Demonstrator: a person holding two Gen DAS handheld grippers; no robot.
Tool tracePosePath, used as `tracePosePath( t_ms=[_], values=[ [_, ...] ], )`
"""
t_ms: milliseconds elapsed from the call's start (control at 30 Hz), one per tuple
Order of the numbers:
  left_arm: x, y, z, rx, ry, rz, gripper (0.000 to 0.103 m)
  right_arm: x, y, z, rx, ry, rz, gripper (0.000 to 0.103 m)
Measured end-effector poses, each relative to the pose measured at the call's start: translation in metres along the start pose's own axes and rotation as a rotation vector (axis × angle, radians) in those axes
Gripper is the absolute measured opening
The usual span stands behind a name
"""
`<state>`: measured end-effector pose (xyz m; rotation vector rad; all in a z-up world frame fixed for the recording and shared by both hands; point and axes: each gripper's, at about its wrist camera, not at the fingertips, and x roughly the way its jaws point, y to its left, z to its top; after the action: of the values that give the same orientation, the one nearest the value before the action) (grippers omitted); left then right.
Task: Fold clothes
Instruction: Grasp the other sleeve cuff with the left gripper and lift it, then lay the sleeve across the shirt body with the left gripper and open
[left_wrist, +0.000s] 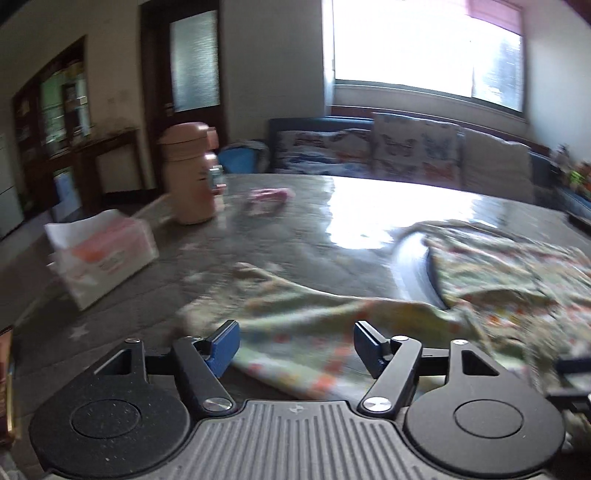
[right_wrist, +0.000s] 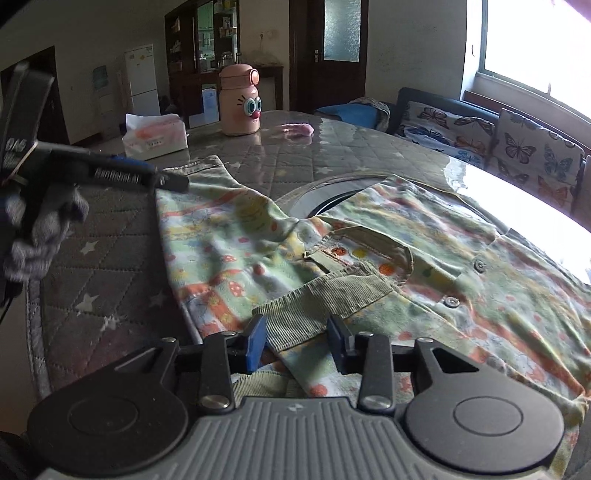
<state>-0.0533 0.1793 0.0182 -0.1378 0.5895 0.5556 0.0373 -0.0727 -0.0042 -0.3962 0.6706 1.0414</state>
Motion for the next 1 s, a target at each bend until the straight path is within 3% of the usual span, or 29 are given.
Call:
tracePosePath(
  t_ms=[167, 233, 400, 733, 867, 1000],
  values=[
    [0.020, 0.030, 0.008, -0.086, 0.033, 0.120, 0.054, -0.002, 0.000, 0.001, 0.004, -0.001, 0.004, 0.041],
    [0.028, 0.038, 0.008, -0.114, 0.054, 0.138, 0.046, -0.002, -0.001, 0.002, 0.010, -0.002, 0.005, 0.041],
    [0.042, 0.049, 0.010, -0.144, 0.081, 0.155, 0.037, -0.004, -0.002, 0.003, 0.027, -0.008, 0.012, 0.041],
    [0.038, 0.049, 0.013, -0.188, 0.069, 0.087, 0.006, -0.014, -0.010, 0.001, 0.086, -0.033, 0.010, 0.041],
    [0.022, 0.037, 0.019, -0.185, 0.031, 0.034, 0.006, -0.023, -0.017, -0.001, 0.119, -0.052, 0.000, 0.041],
    [-0.009, 0.003, 0.030, -0.130, -0.029, -0.090, 0.006, -0.032, -0.026, -0.004, 0.158, -0.073, -0.020, 0.040]
  ],
)
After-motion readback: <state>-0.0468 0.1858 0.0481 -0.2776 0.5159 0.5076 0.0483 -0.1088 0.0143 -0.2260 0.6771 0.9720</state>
